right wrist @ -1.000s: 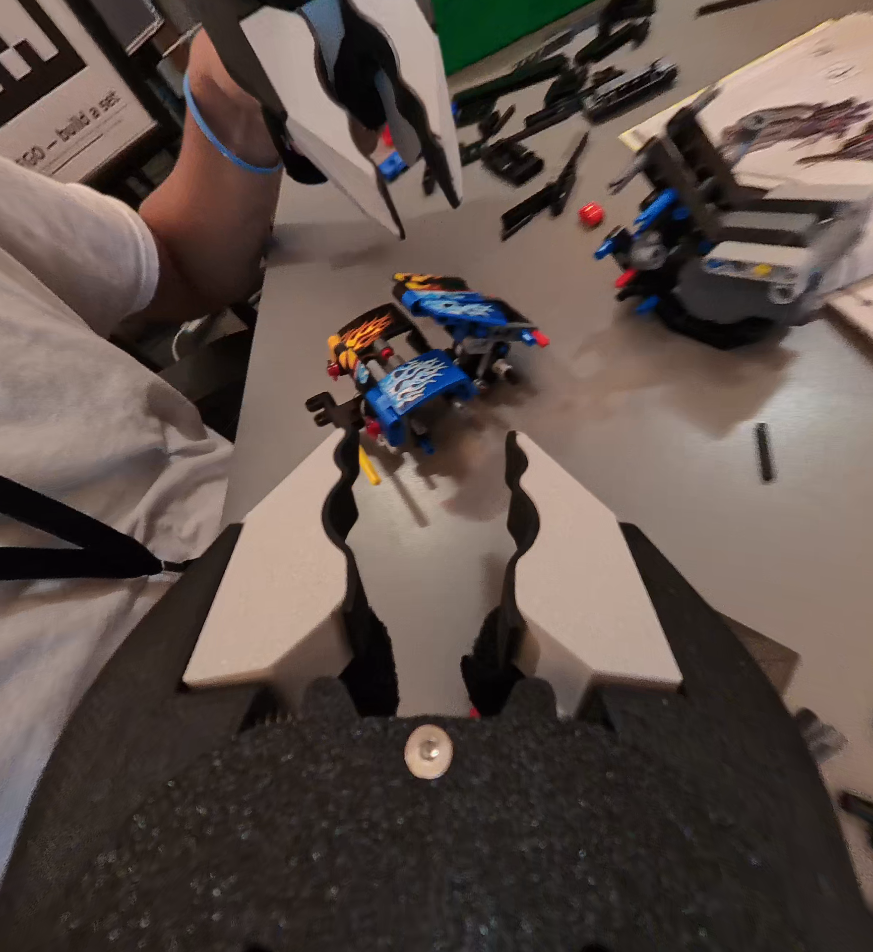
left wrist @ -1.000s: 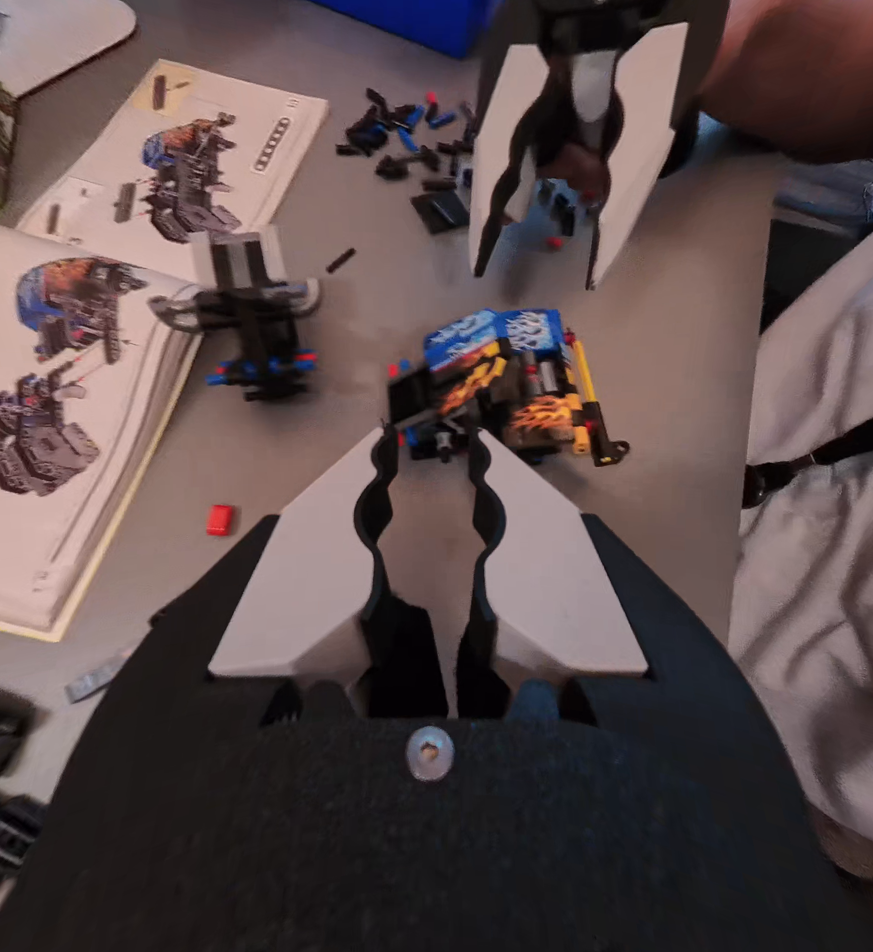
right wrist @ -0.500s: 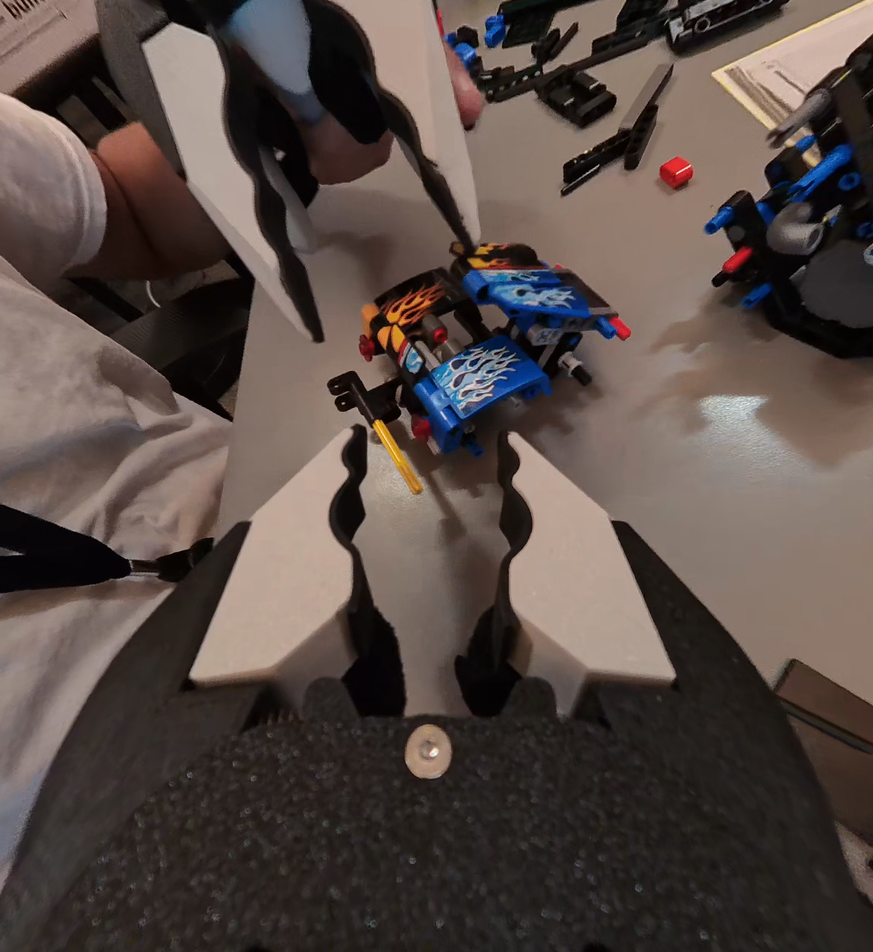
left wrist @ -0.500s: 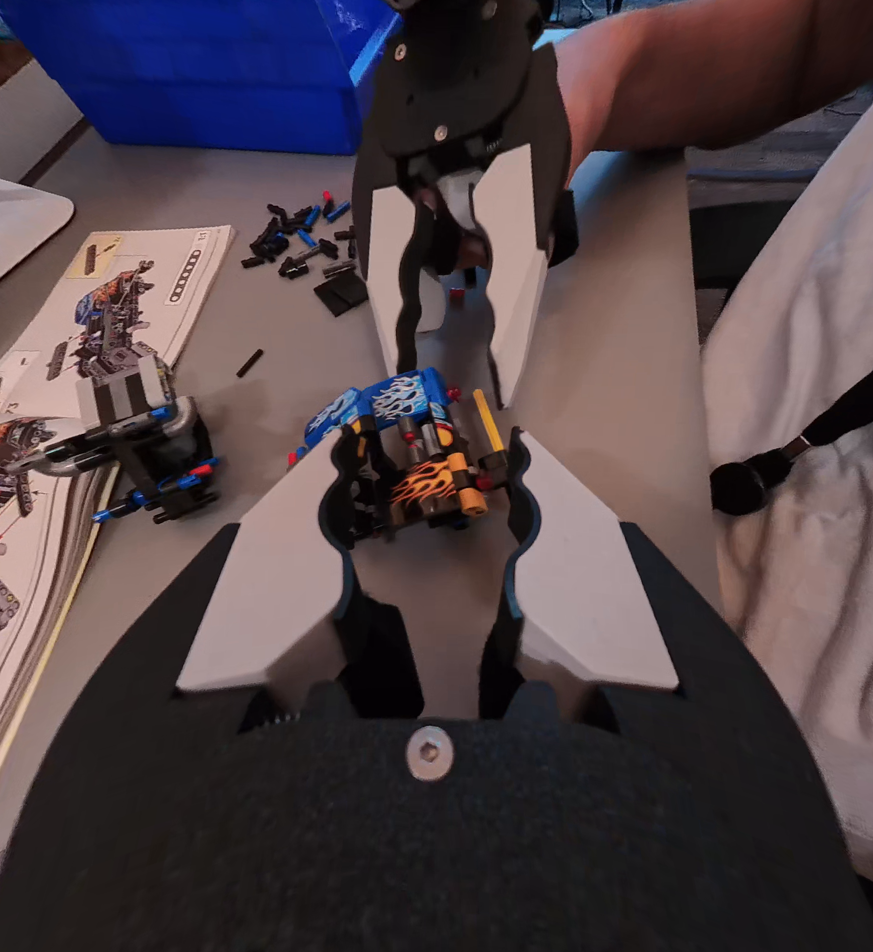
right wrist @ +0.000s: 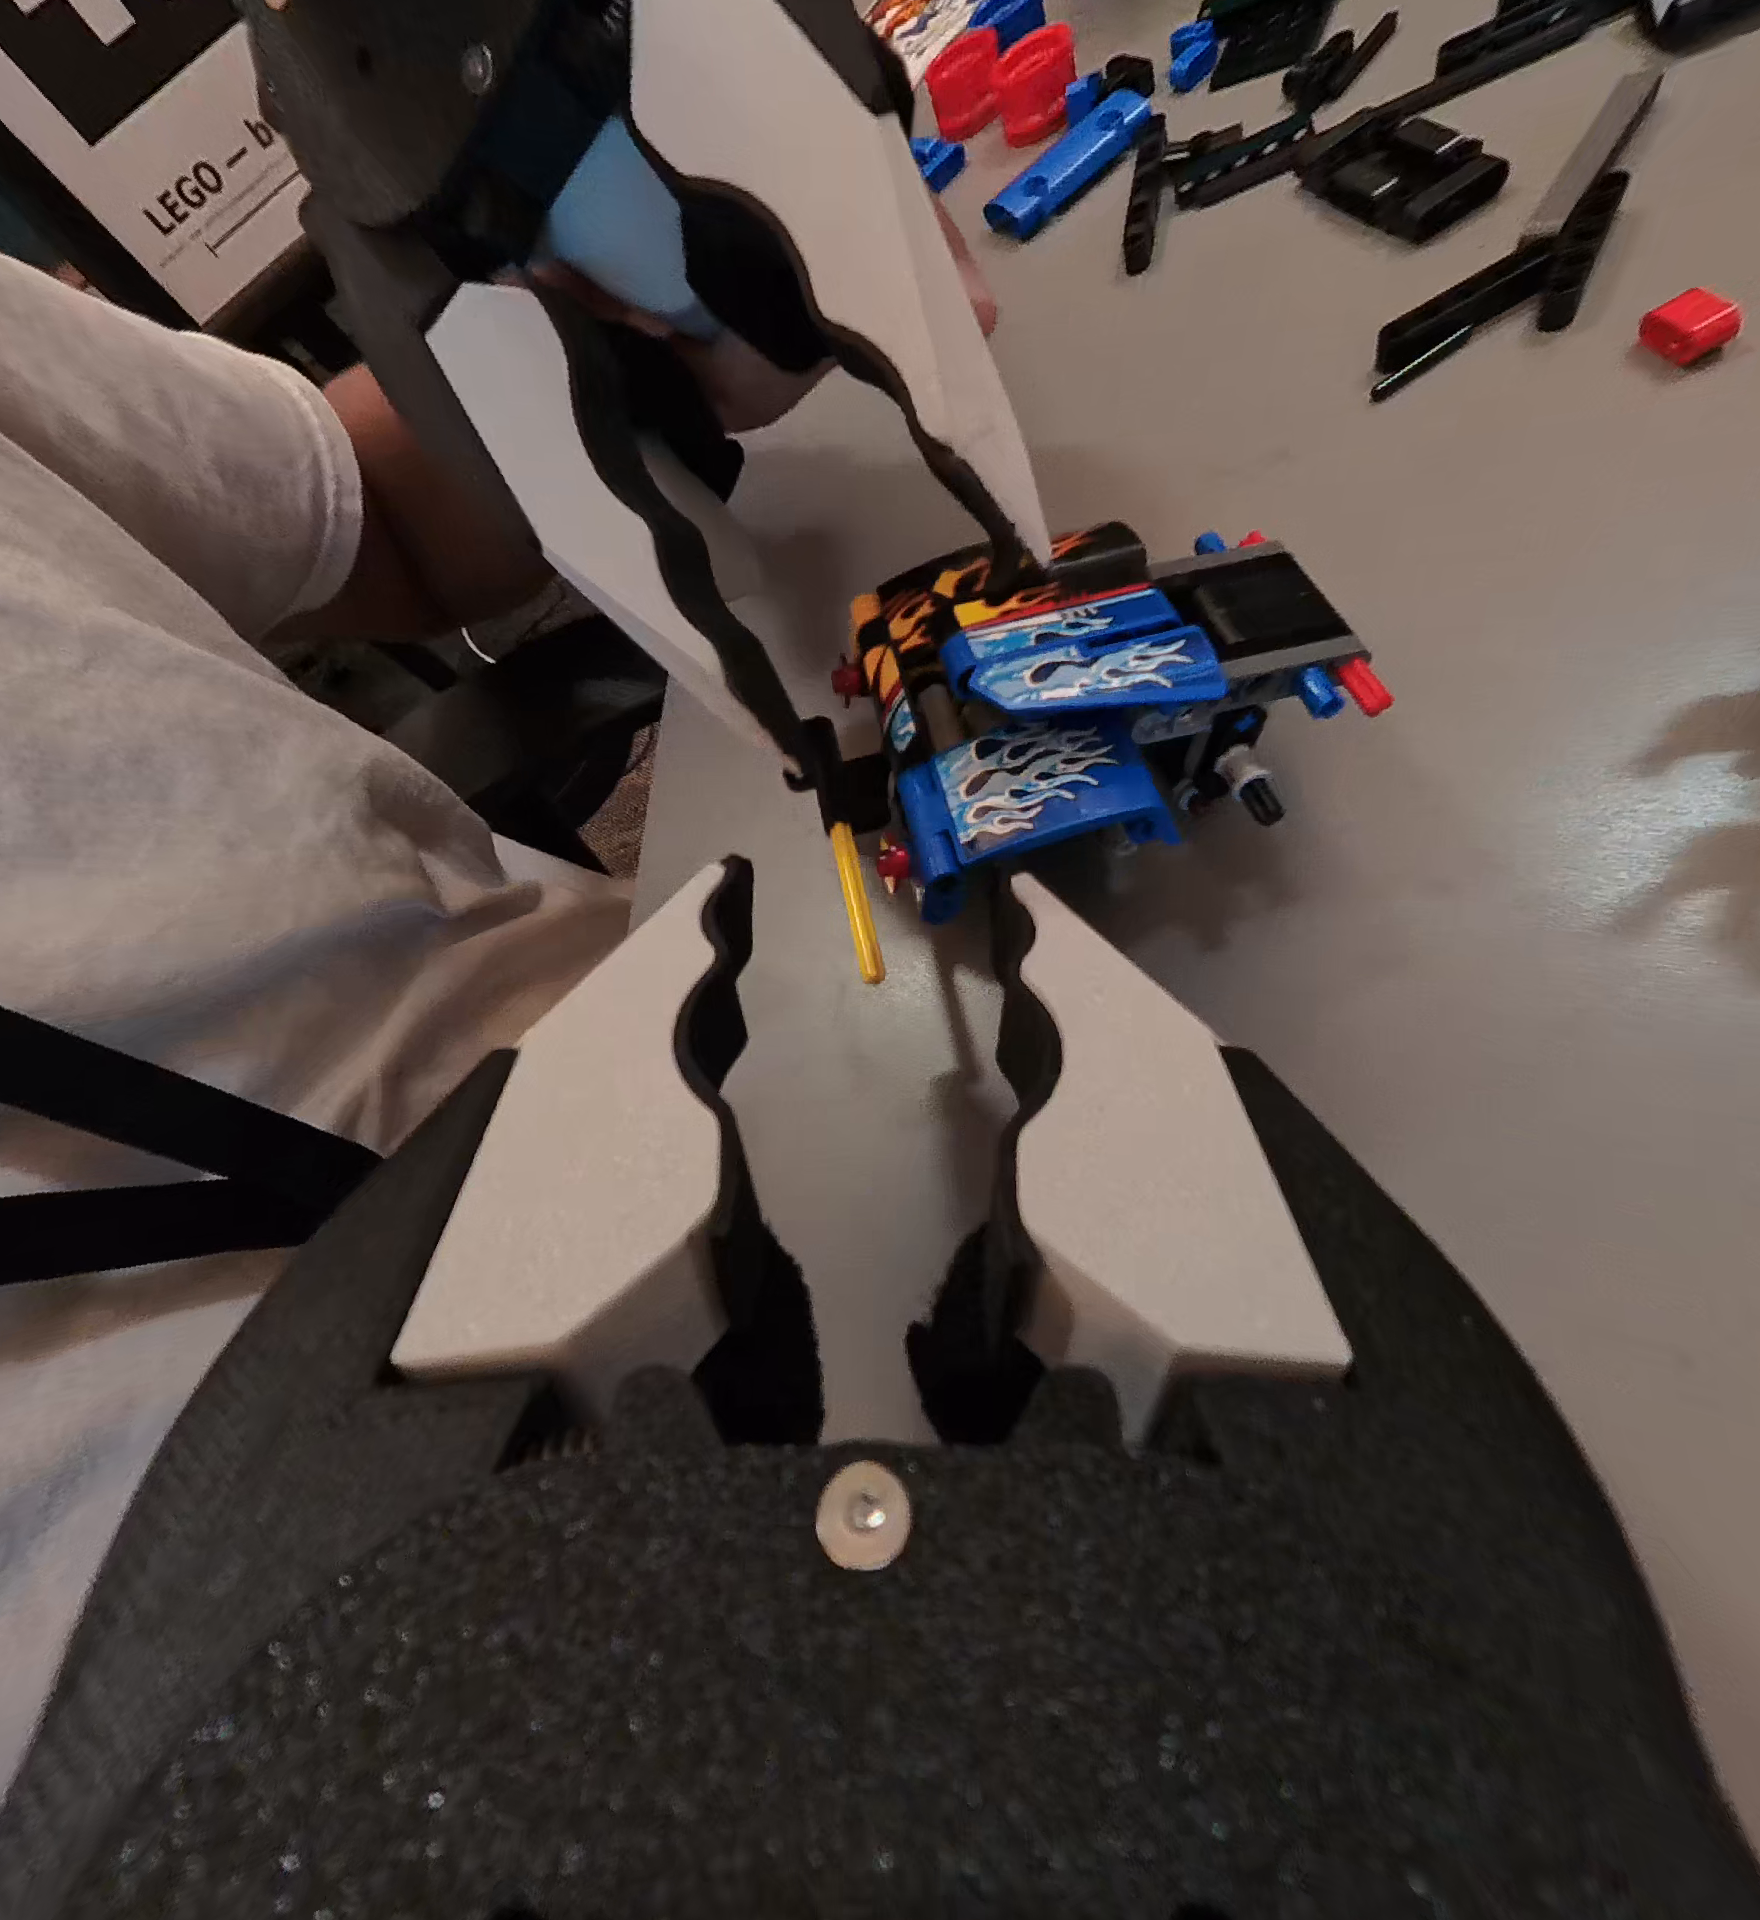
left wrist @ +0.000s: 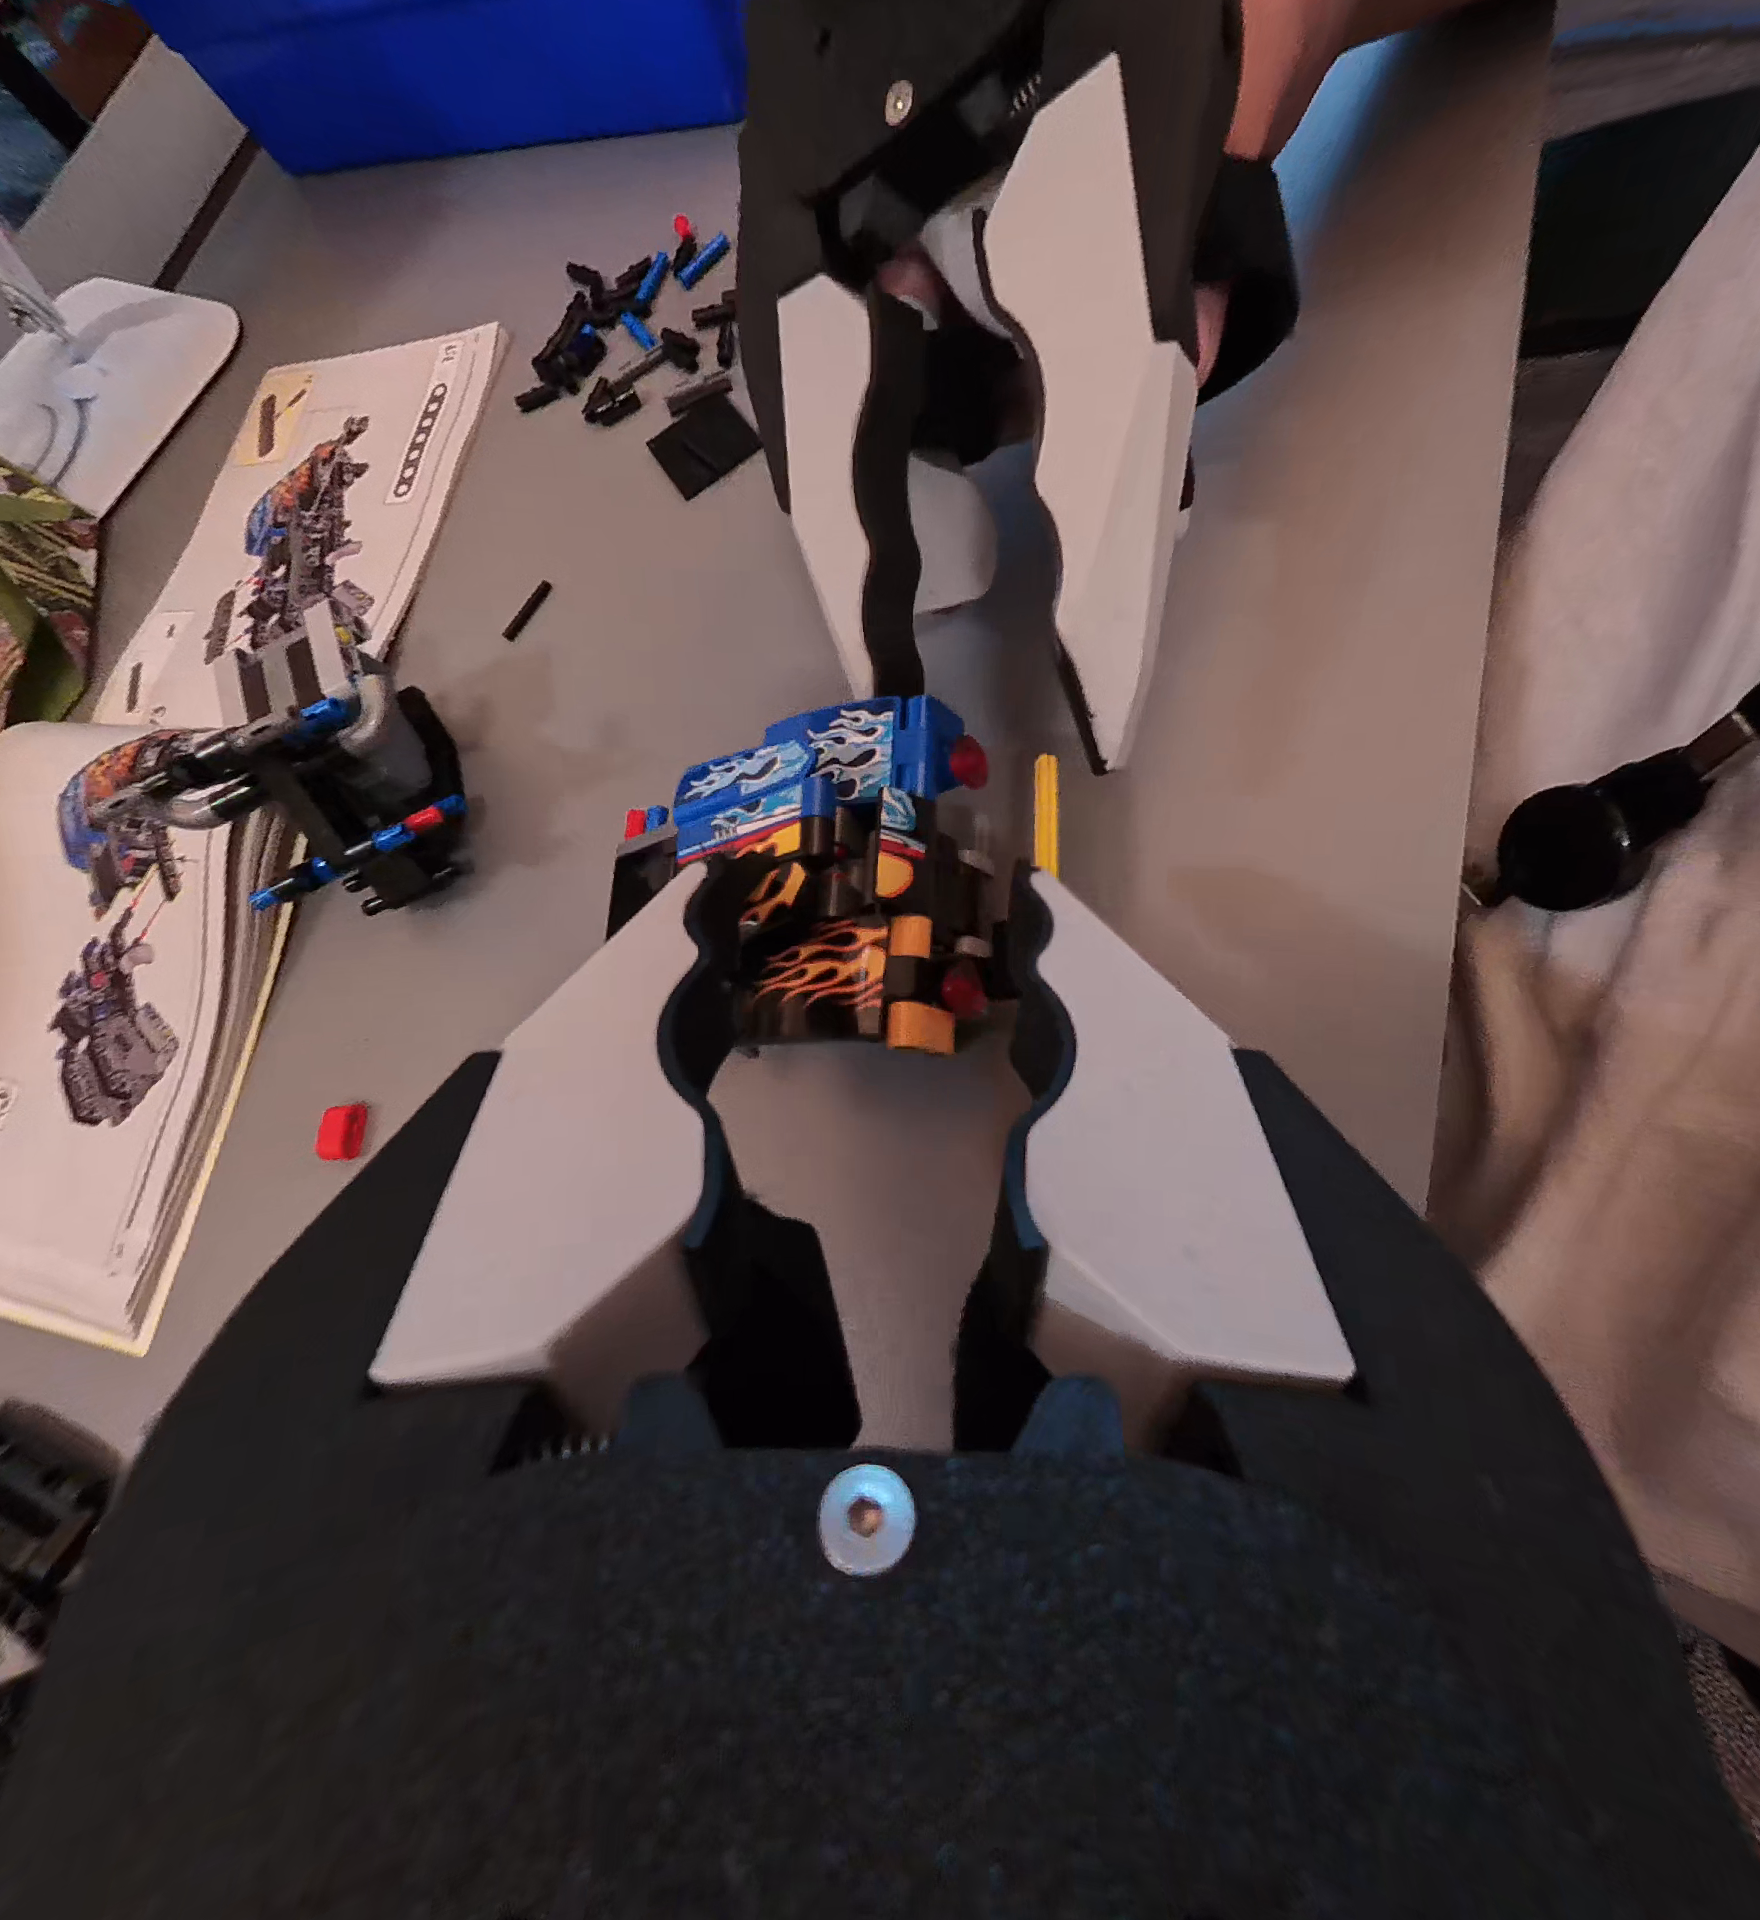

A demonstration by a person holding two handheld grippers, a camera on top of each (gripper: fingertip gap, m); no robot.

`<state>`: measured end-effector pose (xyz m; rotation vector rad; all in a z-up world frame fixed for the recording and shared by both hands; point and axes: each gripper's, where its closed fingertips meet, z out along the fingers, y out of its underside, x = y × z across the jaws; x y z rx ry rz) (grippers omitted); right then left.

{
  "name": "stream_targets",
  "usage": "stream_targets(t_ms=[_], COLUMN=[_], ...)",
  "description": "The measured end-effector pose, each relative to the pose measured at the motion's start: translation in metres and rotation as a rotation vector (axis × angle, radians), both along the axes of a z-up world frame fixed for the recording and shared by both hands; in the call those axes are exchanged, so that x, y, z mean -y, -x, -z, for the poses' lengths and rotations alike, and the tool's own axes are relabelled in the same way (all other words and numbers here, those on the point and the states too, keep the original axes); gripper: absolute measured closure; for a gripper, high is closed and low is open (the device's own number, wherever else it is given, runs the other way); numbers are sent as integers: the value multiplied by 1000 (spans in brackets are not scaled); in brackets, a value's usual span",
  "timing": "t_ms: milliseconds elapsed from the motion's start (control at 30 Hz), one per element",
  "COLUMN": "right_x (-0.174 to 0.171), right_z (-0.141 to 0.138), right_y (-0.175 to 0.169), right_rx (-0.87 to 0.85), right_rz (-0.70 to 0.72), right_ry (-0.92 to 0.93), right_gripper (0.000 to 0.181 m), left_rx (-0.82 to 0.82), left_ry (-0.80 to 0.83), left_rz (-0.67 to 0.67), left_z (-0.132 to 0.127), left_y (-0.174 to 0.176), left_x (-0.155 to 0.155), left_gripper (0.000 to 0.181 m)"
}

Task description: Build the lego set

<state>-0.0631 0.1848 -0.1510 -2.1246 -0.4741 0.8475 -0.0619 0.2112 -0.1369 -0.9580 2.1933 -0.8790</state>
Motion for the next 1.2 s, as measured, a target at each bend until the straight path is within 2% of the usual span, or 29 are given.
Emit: stream_targets(t_ms=[167,333,500,600,633,733,800,900,967,1067,1100,1200], right_x=[-3,-5,-9,-13,-14,-15,-11,-11,-11,-8,-7,-5], right_z=[1,-10,-2,-5,-6,-9,-11,-13,-14,-2,3,19], right_y=[-8,0,-9,-22,-26,-31,-24,-21,-13,2,5,8], right_rx=[12,-39,77,117,145,205,241,402,418,402,405,464], right_rz=[28,9,34,88,102,141,151,264,353,427,443,471], right_ry=[6,-31,-59,-82,-99,-110,-96,-134,-169,-154,-141,-83], right_gripper=[137,135,134,134,134,129,124,114,114,117,119,117], left_rx=[49,66,75,59,30,-37,-89,-90,-73,-44,-78,-214], left_ry=[-38,-46,-30,27,55,124,155,171,187,207,217,124], left_rz=[-43,-56,-75,-95,-71,-23,-38,-14,45,166,209,273], left_z=[-3,-3,-7,-11,-9,-2,6,7,0,-12,-10,8], left_y=[-1,0,2,11,18,33,32,25,19,4,1,-12], left_x=[-8,-15,-19,-29,-29,-36,-45,-50,-53,-65,-68,-87], left_gripper=[148,147,146,137,127,125,123,122,120,119,113,120])
